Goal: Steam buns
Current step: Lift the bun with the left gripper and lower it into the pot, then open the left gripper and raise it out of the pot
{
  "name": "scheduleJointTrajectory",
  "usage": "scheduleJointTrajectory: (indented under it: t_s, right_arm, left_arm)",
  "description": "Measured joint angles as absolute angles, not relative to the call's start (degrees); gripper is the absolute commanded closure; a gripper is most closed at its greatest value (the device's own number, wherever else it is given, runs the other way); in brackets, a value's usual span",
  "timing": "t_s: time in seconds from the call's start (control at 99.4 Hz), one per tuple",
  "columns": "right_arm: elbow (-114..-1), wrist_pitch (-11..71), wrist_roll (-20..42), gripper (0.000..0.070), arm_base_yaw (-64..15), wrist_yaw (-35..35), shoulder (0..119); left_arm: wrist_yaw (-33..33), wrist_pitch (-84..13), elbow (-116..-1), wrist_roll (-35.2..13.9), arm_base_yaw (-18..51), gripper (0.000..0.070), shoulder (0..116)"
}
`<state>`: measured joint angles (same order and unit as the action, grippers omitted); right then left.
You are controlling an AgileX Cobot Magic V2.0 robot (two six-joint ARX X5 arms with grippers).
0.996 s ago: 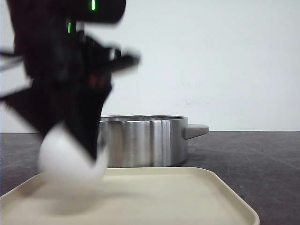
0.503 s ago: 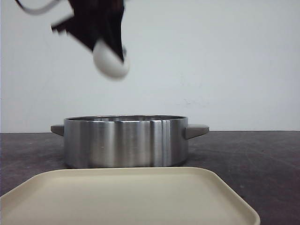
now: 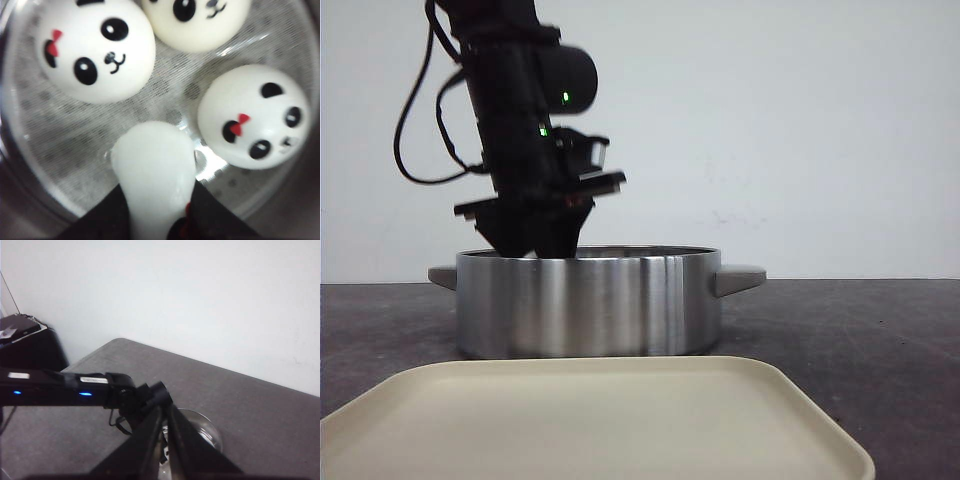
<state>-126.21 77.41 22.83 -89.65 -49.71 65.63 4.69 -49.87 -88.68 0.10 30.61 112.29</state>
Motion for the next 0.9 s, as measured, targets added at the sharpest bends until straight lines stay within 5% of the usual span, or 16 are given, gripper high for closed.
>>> scheduleJointTrajectory:
  t_s: [0.08,0.211,0.272,0.734,0.805,0.895]
  right_arm:
    - [-126.21,77.38,23.35,0.0687,-89.65,-49.74,65.32]
    - [-126.21,77.38,24.14,0.0687,-89.65,-49.74,65.23]
    - [-126.21,77.38,24.32,0.0687,-89.65,-49.74,65.23]
    - [-125.67,77.38,23.92,0.0687,-89.65,-50.76,65.21]
    - [-124.01,77.41,23.77,0.0687,-89.65,-52.71,64.86]
    - [-120.92,77.38,23.4,0.0687,-89.65,-56.05,63.88]
  left_arm:
    - [4.69,-49.67,-88.68,0.3,30.61,0.0585,113.19]
    - [4.69,-49.6,-88.68,0.27,30.59,0.0106,113.54]
    - [4.69,-49.74,-88.84,0.3,30.59,0.0009,113.54]
    - [4.4,-59.66,-105.19,-2.83,30.59,0.004,113.21]
    - [4.4,-59.81,-107.02,-3.92,30.65,0.0156,111.74]
    - [4.38,-59.16,-107.24,-5.26,30.96,0.042,107.33]
